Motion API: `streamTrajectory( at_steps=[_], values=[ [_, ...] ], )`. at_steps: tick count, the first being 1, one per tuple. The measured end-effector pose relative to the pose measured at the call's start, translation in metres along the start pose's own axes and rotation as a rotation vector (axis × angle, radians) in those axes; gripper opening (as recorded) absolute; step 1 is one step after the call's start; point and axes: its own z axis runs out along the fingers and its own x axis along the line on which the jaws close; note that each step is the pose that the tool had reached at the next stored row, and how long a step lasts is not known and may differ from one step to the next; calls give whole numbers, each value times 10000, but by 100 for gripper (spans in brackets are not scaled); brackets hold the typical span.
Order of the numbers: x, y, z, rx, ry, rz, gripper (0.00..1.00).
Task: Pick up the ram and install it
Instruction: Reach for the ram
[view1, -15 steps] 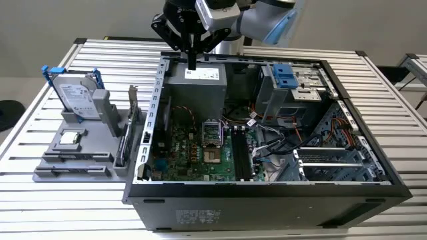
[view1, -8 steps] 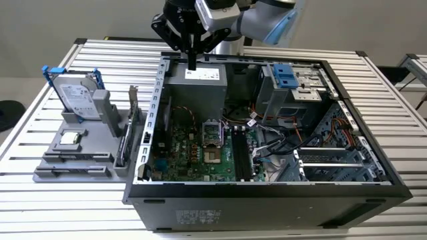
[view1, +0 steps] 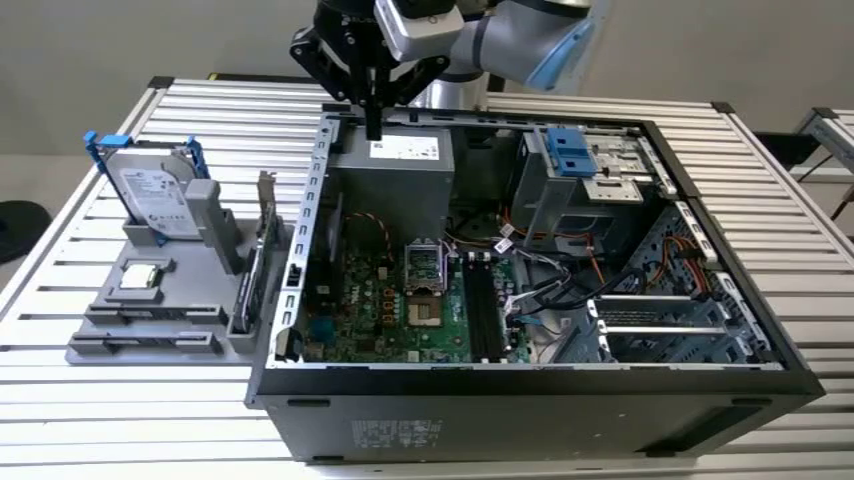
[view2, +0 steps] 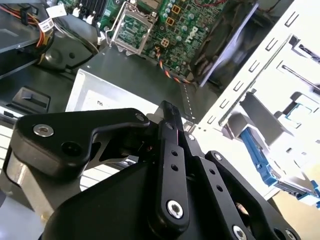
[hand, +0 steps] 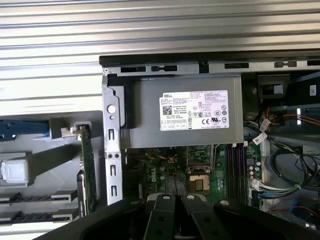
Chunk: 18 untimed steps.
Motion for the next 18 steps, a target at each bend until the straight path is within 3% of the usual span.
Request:
streamTrajectory(
  at_steps=[18],
  values=[
    [213, -15, -5, 0, 0, 1, 0]
  ],
)
